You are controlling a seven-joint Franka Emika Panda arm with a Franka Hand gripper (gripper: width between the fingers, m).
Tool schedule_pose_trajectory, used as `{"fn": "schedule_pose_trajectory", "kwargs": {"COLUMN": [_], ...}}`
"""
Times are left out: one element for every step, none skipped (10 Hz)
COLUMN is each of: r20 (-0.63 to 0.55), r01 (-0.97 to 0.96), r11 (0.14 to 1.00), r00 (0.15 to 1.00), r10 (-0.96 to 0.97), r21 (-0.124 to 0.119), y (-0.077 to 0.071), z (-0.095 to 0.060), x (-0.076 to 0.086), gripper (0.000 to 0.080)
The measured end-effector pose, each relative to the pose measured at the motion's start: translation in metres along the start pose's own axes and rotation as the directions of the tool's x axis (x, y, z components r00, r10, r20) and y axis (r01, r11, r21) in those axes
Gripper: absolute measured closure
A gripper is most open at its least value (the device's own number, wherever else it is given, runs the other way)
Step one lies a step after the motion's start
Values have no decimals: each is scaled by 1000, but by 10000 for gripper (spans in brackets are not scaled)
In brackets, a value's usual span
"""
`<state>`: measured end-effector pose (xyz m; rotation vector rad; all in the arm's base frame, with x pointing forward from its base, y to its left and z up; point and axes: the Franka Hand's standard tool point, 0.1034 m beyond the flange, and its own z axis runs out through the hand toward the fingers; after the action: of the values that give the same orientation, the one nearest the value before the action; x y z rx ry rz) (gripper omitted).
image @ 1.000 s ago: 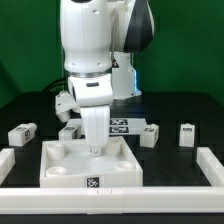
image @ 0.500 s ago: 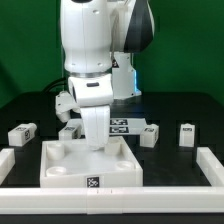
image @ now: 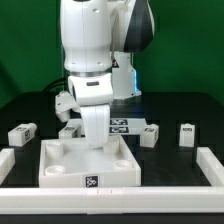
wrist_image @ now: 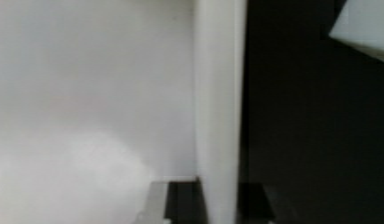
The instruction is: Assemble one leg
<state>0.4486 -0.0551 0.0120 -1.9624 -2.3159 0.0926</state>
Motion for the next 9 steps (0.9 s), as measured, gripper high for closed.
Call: {"fn": "schedule_pose_trajectory", "kwargs": {"r20": [0, 0, 0, -5, -14, -17, -18, -21, -26], "r01": [0, -5, -70, -124, -156, -148, -155, -149, -152], "r11": [1000, 1000, 997, 992, 987, 989, 988, 988, 988], "r00": [1000, 1000, 998, 992, 988, 989, 988, 989, 988], "r10": [0, 5, 70, 124, 155, 148, 155, 149, 151], "r21": [0, -1, -13, -24, -27, -25, -25, -31, -37], "y": [0, 0, 2, 2, 0, -2, 0, 6, 14], "z": [0, 0, 0, 0, 1, 2, 3, 2, 1], "x": [0, 0, 3, 12, 26, 30, 33, 36, 44], "gripper": [733, 733, 732, 732, 732, 732, 732, 732, 732]}}
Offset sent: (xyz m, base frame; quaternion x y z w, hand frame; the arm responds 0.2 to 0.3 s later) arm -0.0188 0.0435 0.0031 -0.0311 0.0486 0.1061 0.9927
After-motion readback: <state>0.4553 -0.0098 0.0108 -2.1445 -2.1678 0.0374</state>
